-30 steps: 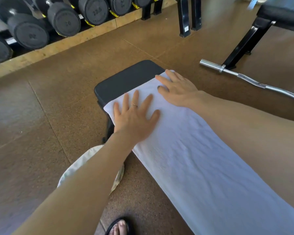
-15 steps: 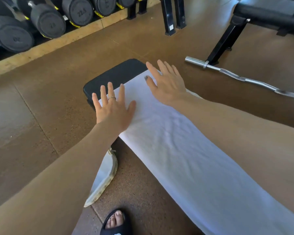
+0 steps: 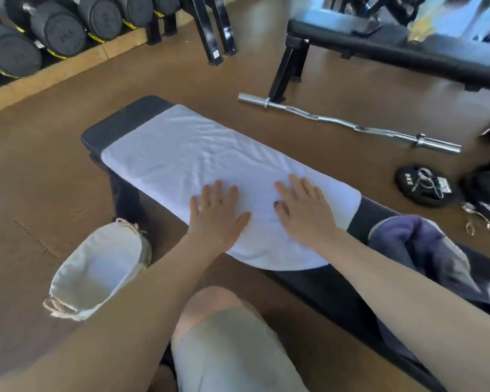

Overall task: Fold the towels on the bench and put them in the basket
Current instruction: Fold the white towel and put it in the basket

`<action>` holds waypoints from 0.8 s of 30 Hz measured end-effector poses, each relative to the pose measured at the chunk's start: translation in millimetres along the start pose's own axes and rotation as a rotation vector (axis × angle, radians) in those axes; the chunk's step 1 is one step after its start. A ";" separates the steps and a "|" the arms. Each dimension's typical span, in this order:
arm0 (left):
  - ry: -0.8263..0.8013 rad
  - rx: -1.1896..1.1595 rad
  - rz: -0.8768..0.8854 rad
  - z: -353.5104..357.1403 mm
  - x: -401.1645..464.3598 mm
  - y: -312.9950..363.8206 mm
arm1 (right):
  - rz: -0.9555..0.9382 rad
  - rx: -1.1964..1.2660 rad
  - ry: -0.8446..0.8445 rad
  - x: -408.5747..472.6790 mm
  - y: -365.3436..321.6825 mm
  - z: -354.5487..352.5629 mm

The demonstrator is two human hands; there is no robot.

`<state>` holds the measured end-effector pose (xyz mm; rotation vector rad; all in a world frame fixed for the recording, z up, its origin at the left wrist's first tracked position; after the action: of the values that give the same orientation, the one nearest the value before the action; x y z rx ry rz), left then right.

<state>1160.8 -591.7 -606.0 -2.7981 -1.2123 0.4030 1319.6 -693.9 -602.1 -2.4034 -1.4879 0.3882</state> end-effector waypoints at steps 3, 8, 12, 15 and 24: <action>0.102 -0.074 0.146 -27.5 -24.1 24.5 | -0.022 0.084 0.128 -30.4 6.6 -13.7; -0.116 -0.199 0.340 -40.4 -62.3 68.6 | -0.058 0.247 0.143 -70.6 3.4 -22.1; -0.200 -0.284 0.300 -34.3 -70.3 75.0 | 0.010 0.384 0.064 -83.9 8.3 -23.6; -0.232 -0.264 0.307 -36.8 -76.4 78.7 | 0.113 0.534 0.012 -86.8 13.6 -27.8; -0.418 -0.216 0.539 -38.5 -109.3 96.5 | 0.131 0.339 -0.373 -101.6 16.8 -34.7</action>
<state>1167.6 -735.6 -561.4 -3.3212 -0.5329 0.9832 1302.6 -795.9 -568.7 -2.2392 -1.2706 1.0756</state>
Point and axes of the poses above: each hand's wrist, its own x-axis towards the middle knuckle, its own z-axis out of the palm, y = z × x, the point moved 6 cm from there along x, towards the middle knuckle, and after that the axes turned 14 degrees about x, right-handed, at the moved point
